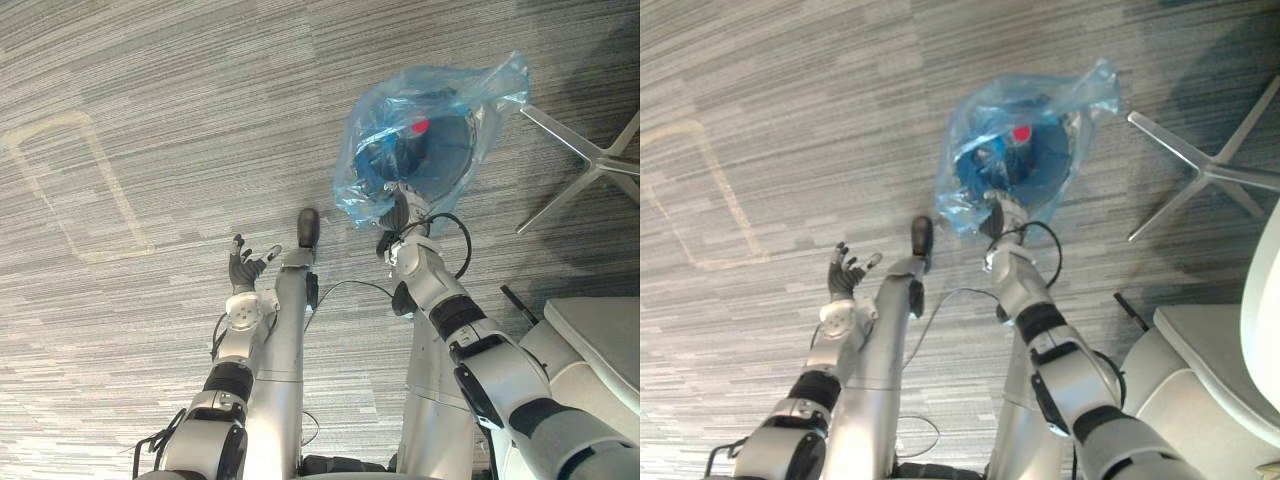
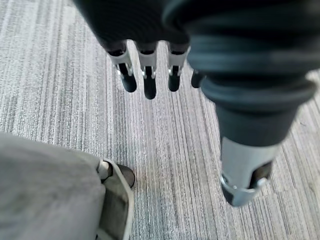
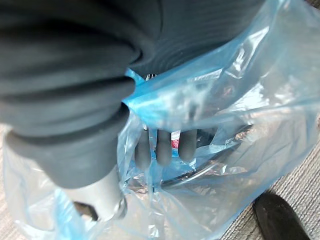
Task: Gather rubbish on tea table into small bin, then transfer packed bag to large trash can.
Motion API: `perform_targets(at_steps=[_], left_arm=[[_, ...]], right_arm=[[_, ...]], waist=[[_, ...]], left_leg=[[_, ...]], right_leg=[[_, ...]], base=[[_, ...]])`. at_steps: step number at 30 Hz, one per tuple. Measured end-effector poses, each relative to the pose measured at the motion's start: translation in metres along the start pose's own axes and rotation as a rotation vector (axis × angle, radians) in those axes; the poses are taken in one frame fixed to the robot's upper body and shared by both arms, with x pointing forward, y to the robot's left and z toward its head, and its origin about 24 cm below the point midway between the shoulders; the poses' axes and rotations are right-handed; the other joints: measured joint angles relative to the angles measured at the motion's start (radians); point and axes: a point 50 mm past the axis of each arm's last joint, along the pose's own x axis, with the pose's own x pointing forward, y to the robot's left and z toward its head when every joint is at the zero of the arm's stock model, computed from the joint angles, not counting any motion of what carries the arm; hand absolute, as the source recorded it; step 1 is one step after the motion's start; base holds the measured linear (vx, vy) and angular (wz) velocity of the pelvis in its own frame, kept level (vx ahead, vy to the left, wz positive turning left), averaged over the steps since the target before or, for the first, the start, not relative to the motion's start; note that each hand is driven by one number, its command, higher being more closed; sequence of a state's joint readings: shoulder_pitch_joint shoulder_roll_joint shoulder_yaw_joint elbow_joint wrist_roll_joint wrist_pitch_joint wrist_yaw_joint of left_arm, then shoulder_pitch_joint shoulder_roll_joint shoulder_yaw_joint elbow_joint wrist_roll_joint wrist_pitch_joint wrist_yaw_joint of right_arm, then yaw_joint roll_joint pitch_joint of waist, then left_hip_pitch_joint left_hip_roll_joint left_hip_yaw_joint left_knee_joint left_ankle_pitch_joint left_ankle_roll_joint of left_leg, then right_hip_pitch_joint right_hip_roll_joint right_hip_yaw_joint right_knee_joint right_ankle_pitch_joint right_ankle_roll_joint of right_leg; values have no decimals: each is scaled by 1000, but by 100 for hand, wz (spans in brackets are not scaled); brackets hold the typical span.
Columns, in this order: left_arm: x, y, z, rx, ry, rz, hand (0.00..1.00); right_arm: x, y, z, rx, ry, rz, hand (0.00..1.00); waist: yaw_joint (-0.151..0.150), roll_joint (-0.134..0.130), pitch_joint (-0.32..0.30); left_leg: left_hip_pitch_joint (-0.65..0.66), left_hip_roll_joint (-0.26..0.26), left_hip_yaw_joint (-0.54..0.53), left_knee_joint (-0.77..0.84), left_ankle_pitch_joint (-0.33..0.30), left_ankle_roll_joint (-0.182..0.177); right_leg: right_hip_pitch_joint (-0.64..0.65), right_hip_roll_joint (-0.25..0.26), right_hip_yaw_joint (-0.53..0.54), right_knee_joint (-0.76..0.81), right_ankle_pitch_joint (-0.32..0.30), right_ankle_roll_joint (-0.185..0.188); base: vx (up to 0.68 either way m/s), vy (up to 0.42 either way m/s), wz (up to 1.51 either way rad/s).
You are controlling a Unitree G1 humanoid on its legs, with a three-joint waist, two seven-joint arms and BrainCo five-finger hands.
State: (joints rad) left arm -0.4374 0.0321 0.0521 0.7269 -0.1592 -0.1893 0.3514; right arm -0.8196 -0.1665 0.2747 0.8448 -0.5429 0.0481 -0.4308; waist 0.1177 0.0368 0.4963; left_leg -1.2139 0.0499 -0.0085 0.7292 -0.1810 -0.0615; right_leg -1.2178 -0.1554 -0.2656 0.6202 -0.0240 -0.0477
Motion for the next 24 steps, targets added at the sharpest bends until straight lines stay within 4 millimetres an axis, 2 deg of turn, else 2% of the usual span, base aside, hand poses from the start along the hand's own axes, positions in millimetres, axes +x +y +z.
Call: perform_targets(at_steps=[9, 14, 20, 24], left_arm=[[-2, -6, -4, -4, 25, -11, 0], [-6, -14, -10, -8, 57, -30, 0], [-16, -14, -26, 51, 104, -57, 0], [-26, -7, -43, 99, 158, -71, 0]], right_arm=[[-8, 9, -1, 63, 13, 20, 100], [-16, 7, 8, 115, -47, -5, 100], [-47, 19, 2, 192, -57, 4, 100], [-74, 32, -11, 222, -17, 58, 100]], waist=[[19, 1, -8], [19, 1, -8], [2, -5, -11], [-11, -28, -24]], left_leg=[[47, 21, 22, -12, -1, 11], [97, 29, 25, -4, -11, 14], [233, 42, 30, 0, -38, 13], [345, 66, 73, -48, -37, 13]], right_leg=[[49, 15, 2, -29, 12, -16], [105, 22, 2, -36, 13, -15], [248, 35, 2, -54, -2, 4], [355, 35, -3, -99, -5, 7]], base=[[-2, -6, -5], [3, 1, -7], [7, 3, -7], [27, -15, 4]])
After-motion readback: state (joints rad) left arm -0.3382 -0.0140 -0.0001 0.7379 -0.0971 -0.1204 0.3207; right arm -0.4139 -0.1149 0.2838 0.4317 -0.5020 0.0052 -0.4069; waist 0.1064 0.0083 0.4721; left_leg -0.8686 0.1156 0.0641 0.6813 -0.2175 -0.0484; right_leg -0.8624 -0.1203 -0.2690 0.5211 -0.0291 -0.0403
